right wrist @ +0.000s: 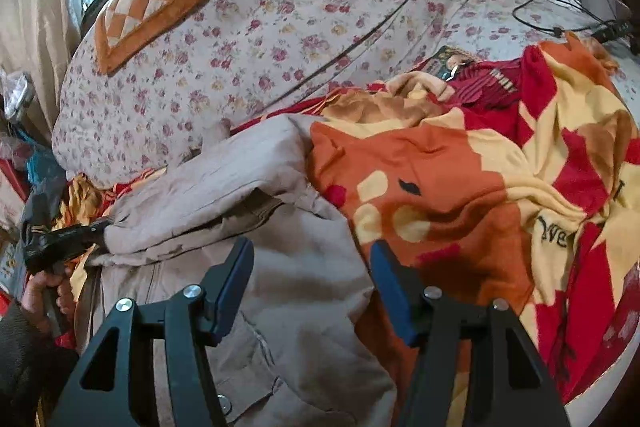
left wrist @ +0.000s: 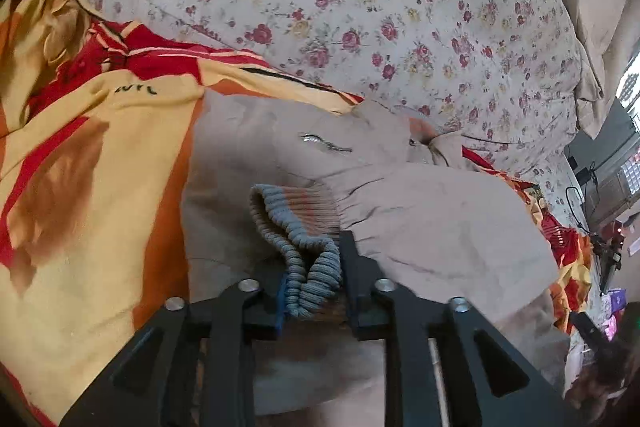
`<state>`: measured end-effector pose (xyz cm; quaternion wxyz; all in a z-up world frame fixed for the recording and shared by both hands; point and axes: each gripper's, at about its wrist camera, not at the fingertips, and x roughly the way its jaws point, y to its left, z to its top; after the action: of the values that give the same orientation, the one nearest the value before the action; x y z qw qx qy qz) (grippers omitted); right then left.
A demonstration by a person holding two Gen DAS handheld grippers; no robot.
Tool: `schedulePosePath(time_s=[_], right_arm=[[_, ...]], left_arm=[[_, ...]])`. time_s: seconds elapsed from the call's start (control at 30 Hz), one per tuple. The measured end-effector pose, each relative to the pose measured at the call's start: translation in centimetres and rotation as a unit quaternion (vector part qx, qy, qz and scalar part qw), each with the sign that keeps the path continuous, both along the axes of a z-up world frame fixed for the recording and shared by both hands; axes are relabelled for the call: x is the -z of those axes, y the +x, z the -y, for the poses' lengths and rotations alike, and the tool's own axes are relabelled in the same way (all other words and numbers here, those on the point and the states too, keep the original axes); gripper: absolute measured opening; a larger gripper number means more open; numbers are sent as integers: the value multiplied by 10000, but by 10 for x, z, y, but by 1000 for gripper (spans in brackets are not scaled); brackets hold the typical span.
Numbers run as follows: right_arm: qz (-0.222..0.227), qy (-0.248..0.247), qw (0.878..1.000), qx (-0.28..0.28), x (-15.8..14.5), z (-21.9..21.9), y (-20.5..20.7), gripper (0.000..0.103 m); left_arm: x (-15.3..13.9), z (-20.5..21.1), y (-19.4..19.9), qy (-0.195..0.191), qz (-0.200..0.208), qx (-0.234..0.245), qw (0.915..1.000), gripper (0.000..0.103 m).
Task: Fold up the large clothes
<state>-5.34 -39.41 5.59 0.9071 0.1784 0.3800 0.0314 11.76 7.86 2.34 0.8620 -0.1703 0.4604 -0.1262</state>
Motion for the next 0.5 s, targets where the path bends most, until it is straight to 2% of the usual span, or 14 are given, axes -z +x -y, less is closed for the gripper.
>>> schedulePosePath(time_s=[0.1, 0.17, 0.23, 0.27, 0.3, 0.33, 0.37, 0.4, 0.43, 0.5], right_arm=[[131, -288, 9992, -256, -25, -10, 7, 64], [365, -549, 9957, -643, -49, -23, 23, 64], [330, -836, 9903, -1059, -60, -41, 50, 64], [272, -961, 9882, -1161, -61, -48, 64, 64], [221, -1025, 9876, -1169, -61, -53, 77, 57], [178, -973, 9886, -1138, -58, -55, 89, 49], [39, -805, 9909, -1076, -50, -57, 106, 26], [-82, -716, 9920, -1041, -41, -57, 117, 16], [-178, -700, 9923, -1002, -31, -58, 126, 16], [-511, -704, 9913, -984, 1, -59, 142, 16]], left_arm=[[-14, -23, -13, 222, 358, -509, 9978, 26], [-29, -37, -23, 339, 752, -1098, 9905, 26], [-43, -37, -27, 221, 1041, -1367, 9849, 26], [-48, -32, -27, 191, 1123, -1347, 9843, 26], [-51, -25, -26, 142, 1205, -1231, 9849, 24], [-53, -8, -23, 35, 1260, -890, 9880, 21], [-52, 1, -21, 55, 1259, -735, 9893, 14], [-47, 19, -16, 234, 1203, -502, 9912, 12], [-42, 26, -14, 363, 1165, -418, 9917, 12], [-17, 39, -3, 932, 806, -406, 9915, 10]])
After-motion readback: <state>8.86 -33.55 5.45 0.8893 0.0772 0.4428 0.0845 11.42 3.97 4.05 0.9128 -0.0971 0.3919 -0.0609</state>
